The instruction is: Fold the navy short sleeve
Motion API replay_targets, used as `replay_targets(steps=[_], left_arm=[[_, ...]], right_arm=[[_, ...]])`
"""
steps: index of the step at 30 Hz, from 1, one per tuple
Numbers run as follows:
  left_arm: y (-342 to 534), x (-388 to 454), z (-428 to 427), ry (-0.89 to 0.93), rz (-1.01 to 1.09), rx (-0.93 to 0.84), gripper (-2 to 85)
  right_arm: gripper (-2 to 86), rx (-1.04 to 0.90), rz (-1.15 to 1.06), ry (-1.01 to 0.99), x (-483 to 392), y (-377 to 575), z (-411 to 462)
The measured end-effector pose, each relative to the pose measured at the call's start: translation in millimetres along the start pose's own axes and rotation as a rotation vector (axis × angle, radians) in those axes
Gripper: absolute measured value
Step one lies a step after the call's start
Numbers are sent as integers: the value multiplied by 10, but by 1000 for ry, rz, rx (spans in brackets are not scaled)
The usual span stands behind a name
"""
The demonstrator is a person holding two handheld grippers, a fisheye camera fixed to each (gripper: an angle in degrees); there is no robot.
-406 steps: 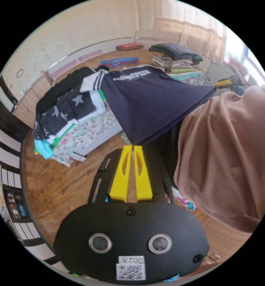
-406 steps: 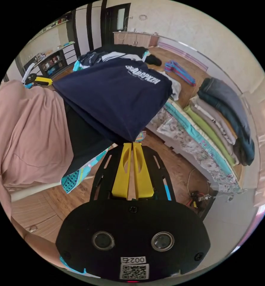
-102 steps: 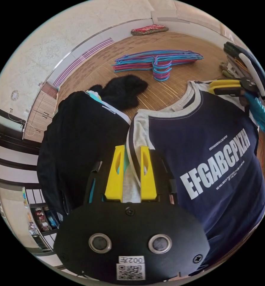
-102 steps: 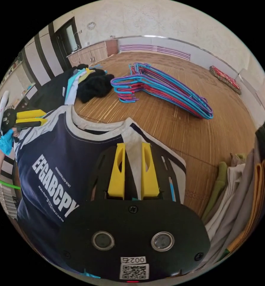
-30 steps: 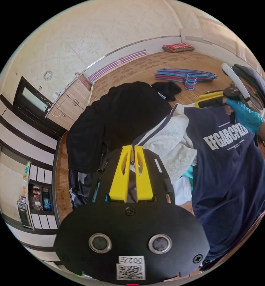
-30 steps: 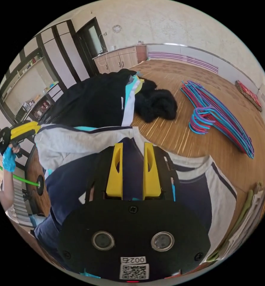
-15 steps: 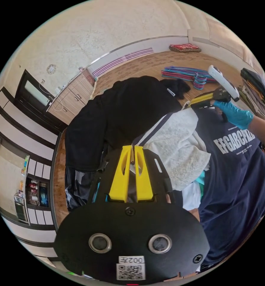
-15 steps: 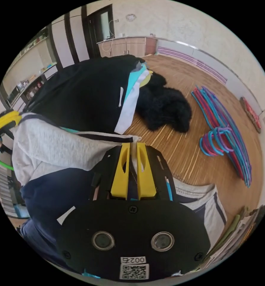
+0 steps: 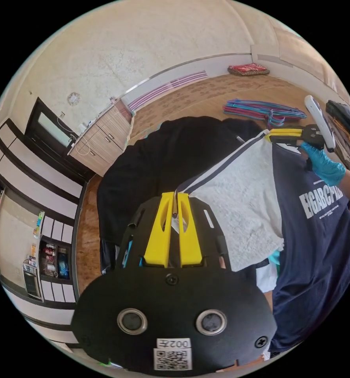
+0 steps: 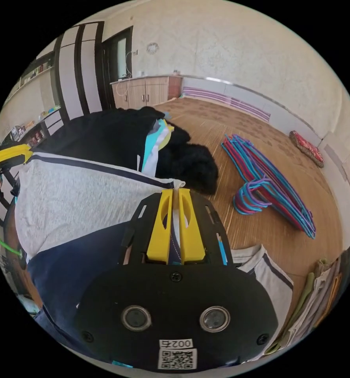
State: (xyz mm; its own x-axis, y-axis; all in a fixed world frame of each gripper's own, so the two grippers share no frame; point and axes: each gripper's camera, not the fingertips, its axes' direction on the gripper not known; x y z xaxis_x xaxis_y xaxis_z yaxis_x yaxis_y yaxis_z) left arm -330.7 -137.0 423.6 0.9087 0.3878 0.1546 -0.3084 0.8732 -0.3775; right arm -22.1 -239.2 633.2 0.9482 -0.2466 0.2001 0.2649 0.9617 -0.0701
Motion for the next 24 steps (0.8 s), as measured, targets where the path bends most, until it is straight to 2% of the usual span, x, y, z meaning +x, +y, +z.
replay_targets(steps=[8,12,17,24], left_arm=[[-114,-290,435,99,-10,-97,23],[-15,-585,326,126,-79,-81,40],[248,-854,141,133,-152,-57,20],[872,-786,-152,424,-126,18,45]], right_arm=[[53,-132,-77,-49,-84,-145,255],[71,-119,-73,-53,-37,-194,57],[75,-40,-88,-91,-129,-142,-401],[72,33,-352,-282,-1044,54,-1062]])
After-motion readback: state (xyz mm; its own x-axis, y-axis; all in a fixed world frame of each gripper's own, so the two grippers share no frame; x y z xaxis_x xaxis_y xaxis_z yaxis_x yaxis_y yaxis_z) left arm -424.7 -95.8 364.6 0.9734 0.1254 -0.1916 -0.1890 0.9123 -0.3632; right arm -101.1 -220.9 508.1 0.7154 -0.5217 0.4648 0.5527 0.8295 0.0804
